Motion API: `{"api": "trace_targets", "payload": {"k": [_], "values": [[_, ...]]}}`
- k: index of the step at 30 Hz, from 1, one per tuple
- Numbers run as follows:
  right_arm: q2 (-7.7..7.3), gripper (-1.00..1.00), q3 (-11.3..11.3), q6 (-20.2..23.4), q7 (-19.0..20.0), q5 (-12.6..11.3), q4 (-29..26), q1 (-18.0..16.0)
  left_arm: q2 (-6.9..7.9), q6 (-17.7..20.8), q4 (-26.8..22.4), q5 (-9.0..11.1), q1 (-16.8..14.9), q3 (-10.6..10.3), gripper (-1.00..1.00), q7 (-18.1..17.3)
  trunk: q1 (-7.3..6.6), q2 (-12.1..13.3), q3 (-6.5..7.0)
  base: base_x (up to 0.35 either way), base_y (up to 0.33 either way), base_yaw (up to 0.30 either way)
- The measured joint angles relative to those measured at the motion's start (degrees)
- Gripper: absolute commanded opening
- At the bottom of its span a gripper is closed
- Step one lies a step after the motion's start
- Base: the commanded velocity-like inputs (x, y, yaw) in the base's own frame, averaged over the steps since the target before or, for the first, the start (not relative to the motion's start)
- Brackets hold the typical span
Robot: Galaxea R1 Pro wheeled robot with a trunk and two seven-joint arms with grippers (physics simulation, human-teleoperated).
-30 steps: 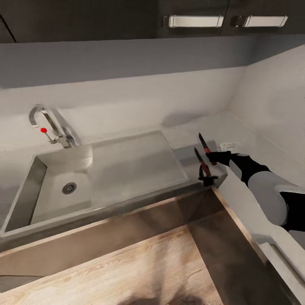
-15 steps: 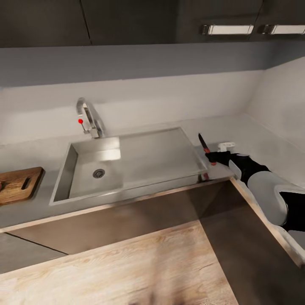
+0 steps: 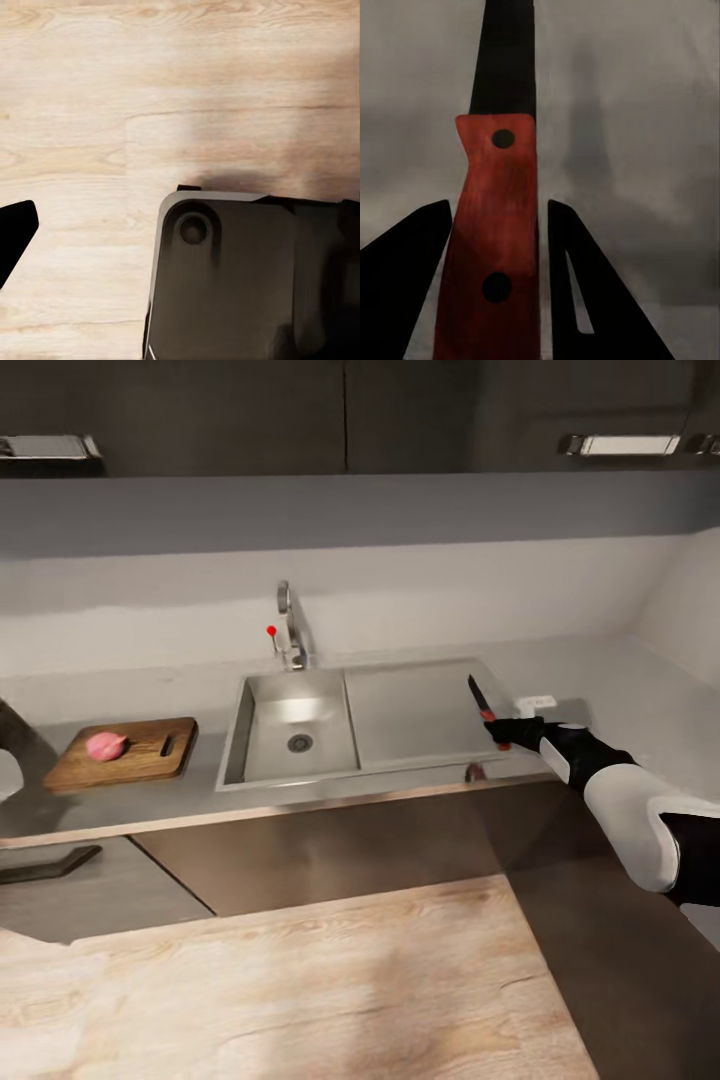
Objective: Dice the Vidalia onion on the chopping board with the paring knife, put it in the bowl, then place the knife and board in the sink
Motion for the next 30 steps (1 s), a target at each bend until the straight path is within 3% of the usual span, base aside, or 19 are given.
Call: {"api": "trace_targets", "payload": {"k": [6, 20, 30], "values": [[-0.01, -1.00, 0.00, 0.00, 0.01, 0.00, 0.00, 0.00, 0.00, 0.02, 0.00, 0.01, 0.00, 0.00, 1.00, 0.00, 0.00, 0.00, 0.40, -0.258, 0.201, 0.156], [0.16, -1.00, 0.00, -0.03, 0.06, 0.00, 0.03, 0.01, 0.00, 0.02, 0.00, 0.01, 0.00, 0.00, 1.00, 0.00, 0.00, 0.01, 0.47, -0.237, 0.199, 0.007], [0.26, -1.00, 0.01, 0.08, -0.22, 0.00, 0.03, 0.00, 0.00, 0.02, 0.00, -0.04, 0.00, 0.01, 1.00, 0.00, -0.02, 0.00, 0.22, -0.042, 0.229, 0.183]]}}
